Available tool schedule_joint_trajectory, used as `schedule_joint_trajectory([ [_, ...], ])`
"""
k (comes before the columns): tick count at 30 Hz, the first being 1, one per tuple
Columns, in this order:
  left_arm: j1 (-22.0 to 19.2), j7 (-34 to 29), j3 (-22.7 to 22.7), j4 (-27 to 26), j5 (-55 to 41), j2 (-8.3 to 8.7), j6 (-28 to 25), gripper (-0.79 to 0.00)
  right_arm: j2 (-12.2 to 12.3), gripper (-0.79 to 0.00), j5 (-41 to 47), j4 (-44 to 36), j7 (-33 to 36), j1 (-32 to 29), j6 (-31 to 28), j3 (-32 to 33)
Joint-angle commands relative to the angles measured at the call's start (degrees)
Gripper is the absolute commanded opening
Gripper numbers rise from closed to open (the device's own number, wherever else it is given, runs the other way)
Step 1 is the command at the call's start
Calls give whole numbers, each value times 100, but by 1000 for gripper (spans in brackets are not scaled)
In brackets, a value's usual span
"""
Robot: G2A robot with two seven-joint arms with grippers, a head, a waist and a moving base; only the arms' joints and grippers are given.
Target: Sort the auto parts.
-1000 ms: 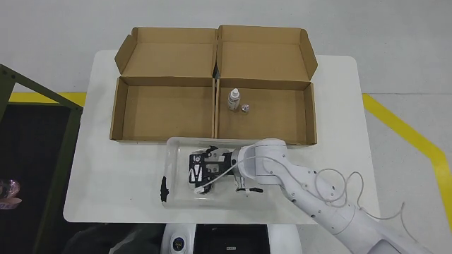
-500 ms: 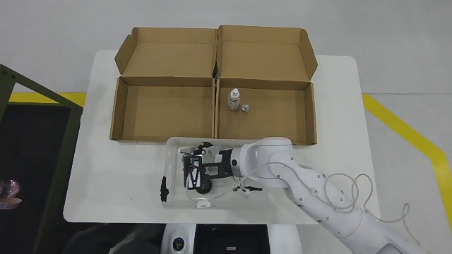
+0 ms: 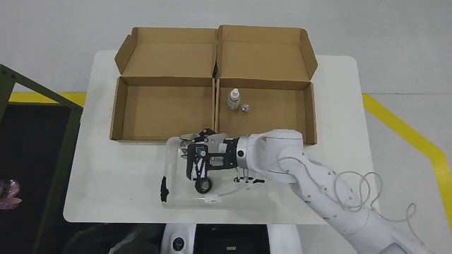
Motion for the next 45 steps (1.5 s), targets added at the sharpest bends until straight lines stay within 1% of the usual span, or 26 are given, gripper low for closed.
schedule_joint_trajectory([
  [1, 0, 0, 0, 0, 0, 0, 0, 0, 2, -785, -2, 31, -40, -4, 14, 38],
  [11, 0, 0, 0, 0, 0, 0, 0, 0, -45, -785, 104, 359, -294, 156, 118, 120],
  [26, 0, 0, 0, 0, 0, 0, 0, 0, -229, -785, 362, 1270, -692, 597, 482, 36],
  [36, 0, 0, 0, 0, 0, 0, 0, 0, -429, -785, 321, 1841, -442, 1062, 872, -211],
  [45, 0, 0, 0, 0, 0, 0, 0, 0, -697, -785, 661, 2734, -323, 1573, 993, -507],
])
